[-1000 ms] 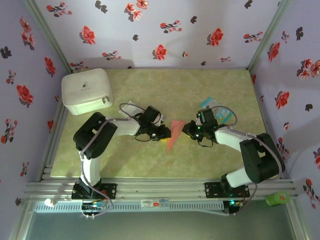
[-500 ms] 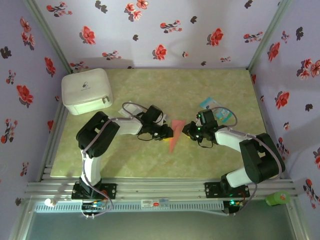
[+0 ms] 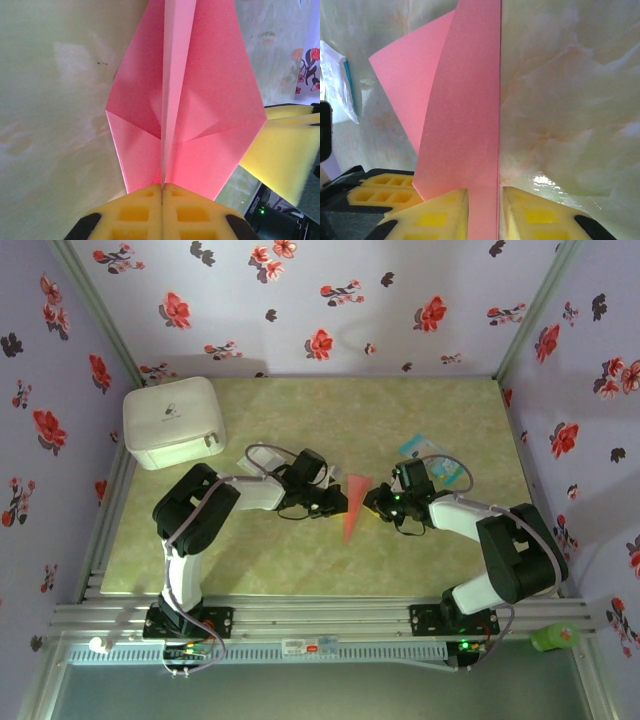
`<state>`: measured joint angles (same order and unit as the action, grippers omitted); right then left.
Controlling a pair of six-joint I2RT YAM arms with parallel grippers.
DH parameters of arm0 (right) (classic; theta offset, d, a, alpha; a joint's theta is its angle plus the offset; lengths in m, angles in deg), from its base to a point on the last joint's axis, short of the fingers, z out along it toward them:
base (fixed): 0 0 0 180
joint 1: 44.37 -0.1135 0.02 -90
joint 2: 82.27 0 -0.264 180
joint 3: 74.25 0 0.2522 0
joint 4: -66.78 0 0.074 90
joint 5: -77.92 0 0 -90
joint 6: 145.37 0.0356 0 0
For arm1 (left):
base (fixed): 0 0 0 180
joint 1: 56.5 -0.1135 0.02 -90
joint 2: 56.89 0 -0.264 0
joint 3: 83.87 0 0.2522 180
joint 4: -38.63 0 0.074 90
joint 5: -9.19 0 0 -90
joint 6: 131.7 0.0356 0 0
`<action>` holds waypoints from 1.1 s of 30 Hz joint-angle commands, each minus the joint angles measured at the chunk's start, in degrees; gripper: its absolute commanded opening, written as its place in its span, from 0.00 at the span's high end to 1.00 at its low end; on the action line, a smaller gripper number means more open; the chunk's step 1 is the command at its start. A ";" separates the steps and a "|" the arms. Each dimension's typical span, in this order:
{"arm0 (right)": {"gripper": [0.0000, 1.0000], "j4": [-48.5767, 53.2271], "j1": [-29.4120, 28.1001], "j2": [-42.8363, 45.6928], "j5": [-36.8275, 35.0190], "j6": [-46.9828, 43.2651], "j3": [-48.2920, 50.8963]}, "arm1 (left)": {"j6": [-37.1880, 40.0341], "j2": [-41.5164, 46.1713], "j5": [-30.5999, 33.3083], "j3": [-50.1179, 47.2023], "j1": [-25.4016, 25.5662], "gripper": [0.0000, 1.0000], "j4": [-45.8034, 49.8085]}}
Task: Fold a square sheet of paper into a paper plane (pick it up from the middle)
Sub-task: Move a paper plane to the center of the table.
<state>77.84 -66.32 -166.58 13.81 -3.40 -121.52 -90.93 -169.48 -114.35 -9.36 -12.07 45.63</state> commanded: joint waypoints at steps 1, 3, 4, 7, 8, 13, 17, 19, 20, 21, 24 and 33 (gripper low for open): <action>0.72 1.87 0.42 2.78 0.55 1.59 -0.53 | 0.95 2.63 1.77 -1.11 0.34 0.96 0.12; 0.68 0.68 0.14 4.97 1.08 3.04 -0.11 | 2.27 4.72 4.98 -1.49 0.39 0.97 2.90; 0.66 0.19 0.06 5.69 1.35 3.66 0.02 | 2.82 5.57 6.41 -1.62 0.41 0.97 4.12; 0.59 -0.39 -0.75 6.51 2.12 4.46 -0.65 | 4.33 7.78 9.61 -1.81 0.40 0.98 6.99; 0.57 -0.29 -1.26 6.07 2.54 4.30 -1.36 | 4.71 8.29 10.03 -1.70 0.40 0.98 7.80; 0.56 -0.51 -4.12 0.47 3.68 3.54 -5.76 | 5.49 9.41 11.38 -0.99 0.40 0.98 9.90; 0.56 2.98 -5.90 -3.48 0.63 3.01 -9.74 | 5.84 10.11 12.70 -0.81 0.49 0.99 11.56; 0.57 4.04 -5.99 -4.95 -0.60 2.45 -10.52 | 6.08 10.53 13.36 -0.80 0.49 0.98 12.33; 0.59 3.82 -5.99 -5.50 -0.75 2.52 -10.51 | 5.96 10.72 13.80 -0.72 0.49 0.99 12.79; 0.60 3.66 -6.00 -5.97 -0.83 2.54 -10.43 | 6.08 10.81 14.06 -0.72 0.49 0.98 13.08; 0.66 2.93 -5.99 -7.39 0.05 2.27 -10.39 | 6.25 10.95 14.29 -0.72 0.49 0.99 13.49; 0.82 1.17 -6.02 -9.45 0.48 2.51 -9.42 | 6.96 10.48 14.60 0.28 0.80 0.97 15.05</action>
<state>79.52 -72.18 -175.39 14.68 -0.85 -130.90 -85.91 -160.37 -100.69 -10.61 -11.74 58.33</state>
